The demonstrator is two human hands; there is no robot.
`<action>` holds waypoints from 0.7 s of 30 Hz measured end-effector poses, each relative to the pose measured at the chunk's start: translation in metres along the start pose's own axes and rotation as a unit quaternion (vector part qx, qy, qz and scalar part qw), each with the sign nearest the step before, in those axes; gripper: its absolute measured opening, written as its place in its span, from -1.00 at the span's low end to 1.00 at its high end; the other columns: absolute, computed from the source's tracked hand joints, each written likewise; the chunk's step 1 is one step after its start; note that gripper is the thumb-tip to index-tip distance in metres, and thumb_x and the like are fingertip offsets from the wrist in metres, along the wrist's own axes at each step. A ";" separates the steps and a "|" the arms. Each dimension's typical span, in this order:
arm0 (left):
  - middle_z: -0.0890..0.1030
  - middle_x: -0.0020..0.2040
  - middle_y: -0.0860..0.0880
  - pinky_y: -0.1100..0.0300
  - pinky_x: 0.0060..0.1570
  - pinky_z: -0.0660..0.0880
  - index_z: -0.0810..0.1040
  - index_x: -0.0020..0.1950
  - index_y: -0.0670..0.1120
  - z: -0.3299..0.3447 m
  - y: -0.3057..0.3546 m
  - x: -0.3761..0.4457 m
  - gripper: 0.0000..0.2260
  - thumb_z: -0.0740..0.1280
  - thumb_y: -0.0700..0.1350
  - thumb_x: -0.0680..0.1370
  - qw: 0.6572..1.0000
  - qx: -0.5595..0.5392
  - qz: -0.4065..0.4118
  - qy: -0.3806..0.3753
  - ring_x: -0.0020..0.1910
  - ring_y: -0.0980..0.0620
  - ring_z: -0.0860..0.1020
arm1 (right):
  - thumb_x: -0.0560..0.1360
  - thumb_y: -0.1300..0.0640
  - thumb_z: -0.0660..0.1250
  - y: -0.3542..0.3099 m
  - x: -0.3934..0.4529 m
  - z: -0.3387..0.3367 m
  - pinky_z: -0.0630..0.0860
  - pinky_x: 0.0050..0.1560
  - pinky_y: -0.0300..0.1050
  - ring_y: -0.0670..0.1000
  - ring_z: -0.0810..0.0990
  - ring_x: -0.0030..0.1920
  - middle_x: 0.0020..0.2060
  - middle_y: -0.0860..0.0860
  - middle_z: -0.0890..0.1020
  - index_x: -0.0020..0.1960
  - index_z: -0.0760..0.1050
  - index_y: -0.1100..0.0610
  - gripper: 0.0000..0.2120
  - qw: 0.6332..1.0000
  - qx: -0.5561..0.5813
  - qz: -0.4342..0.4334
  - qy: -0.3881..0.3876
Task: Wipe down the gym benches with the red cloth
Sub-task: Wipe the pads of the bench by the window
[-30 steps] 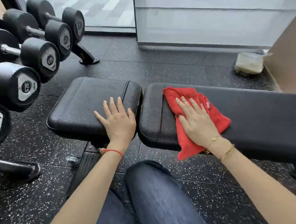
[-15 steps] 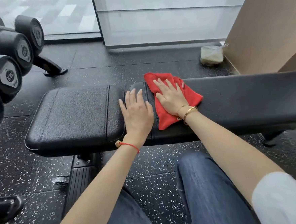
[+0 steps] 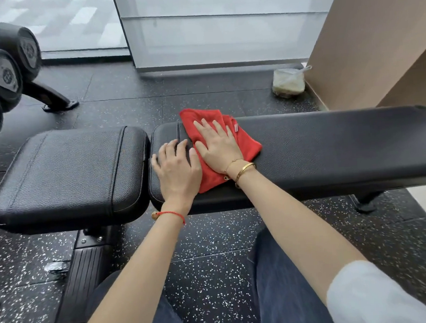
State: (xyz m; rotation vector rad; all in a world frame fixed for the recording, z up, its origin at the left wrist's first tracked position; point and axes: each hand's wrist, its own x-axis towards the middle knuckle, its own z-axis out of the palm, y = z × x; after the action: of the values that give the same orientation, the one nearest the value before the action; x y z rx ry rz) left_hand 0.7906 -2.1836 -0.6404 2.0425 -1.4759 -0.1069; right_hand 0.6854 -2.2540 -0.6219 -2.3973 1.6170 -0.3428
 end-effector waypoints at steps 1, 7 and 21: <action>0.45 0.41 -0.02 -0.11 0.49 0.07 0.51 0.35 -0.01 0.000 0.000 0.000 -0.53 0.02 0.11 0.57 1.000 0.002 0.002 -0.002 0.45 -0.04 0.31 | 0.62 -0.06 0.06 0.007 -0.007 -0.001 -0.15 0.55 0.10 0.04 0.00 0.57 0.57 -0.07 0.09 0.57 0.04 -0.08 -0.46 1.000 -0.001 0.001 0.004; 0.45 0.41 -0.03 -0.12 0.48 0.08 0.53 0.32 -0.01 0.003 -0.002 -0.001 -0.53 0.03 0.10 0.54 1.000 0.015 0.013 0.003 0.45 -0.04 0.30 | 0.61 -0.04 0.08 0.090 -0.041 -0.020 -0.13 0.54 0.09 0.05 0.05 0.56 0.56 -0.07 0.13 0.57 0.08 -0.10 -0.47 0.998 -0.025 0.035 0.039; 0.42 0.43 -0.10 -0.17 0.47 0.11 0.47 0.34 -0.06 0.007 0.009 -0.006 -0.61 0.21 -0.01 0.54 0.992 0.124 0.031 -0.005 0.44 -0.14 0.30 | 0.62 -0.05 0.07 0.084 -0.054 -0.028 -0.14 0.55 0.12 0.04 0.00 0.57 0.57 -0.11 0.09 0.57 0.02 -0.10 -0.45 0.998 -0.028 -0.047 -0.011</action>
State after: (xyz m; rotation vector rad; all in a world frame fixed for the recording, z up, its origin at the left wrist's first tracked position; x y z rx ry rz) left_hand 0.7778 -2.1829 -0.6434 2.1896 -1.6261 0.0976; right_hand 0.5834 -2.2366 -0.6255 -2.5161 1.5280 -0.2905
